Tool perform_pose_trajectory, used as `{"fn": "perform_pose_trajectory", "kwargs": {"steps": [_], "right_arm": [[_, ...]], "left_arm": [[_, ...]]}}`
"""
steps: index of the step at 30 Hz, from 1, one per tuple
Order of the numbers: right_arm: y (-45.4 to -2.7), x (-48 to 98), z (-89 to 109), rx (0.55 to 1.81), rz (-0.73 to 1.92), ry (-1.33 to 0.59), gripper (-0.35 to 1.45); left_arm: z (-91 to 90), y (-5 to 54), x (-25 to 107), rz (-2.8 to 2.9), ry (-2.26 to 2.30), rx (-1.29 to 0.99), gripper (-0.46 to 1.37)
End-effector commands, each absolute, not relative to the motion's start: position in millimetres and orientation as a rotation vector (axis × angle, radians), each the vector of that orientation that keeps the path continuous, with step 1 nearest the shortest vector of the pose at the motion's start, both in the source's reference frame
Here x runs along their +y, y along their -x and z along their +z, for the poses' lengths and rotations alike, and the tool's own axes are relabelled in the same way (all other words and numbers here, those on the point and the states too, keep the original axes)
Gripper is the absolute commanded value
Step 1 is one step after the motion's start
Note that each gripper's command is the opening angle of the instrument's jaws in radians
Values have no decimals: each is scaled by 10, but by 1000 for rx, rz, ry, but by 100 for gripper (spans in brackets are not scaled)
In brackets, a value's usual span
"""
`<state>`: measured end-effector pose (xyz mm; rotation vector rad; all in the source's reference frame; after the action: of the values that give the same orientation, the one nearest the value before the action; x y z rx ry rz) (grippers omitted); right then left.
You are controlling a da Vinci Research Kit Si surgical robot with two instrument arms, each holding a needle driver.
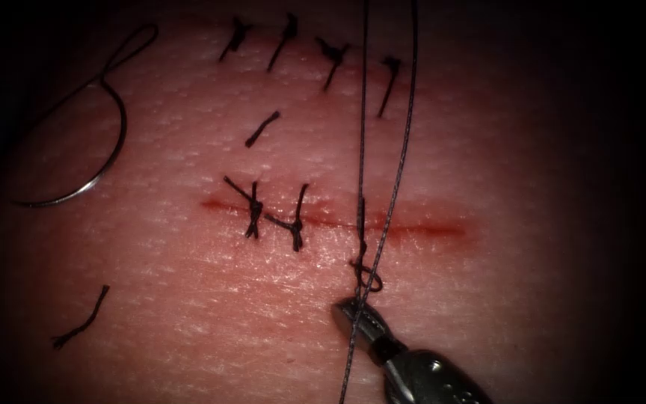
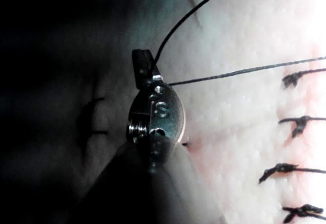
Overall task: Wound Closure
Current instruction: Pull the left tool up and the right tool down to tighten the knot.
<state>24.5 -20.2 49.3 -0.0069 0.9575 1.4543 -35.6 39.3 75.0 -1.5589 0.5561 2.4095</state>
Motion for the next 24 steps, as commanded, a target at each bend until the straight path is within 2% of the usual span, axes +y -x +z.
{"fn": "perform_pose_trajectory", "kwargs": {"steps": [1, 24], "right_arm": [[-245, -203, 493, 956, 1455, 9, -35], [-251, -234, 499, 923, 1523, -56, -35]], "left_arm": [[752, 357, 396, 2408, 1554, 561, -35], [797, 366, 487, 2404, 1492, 676, -35]]}}
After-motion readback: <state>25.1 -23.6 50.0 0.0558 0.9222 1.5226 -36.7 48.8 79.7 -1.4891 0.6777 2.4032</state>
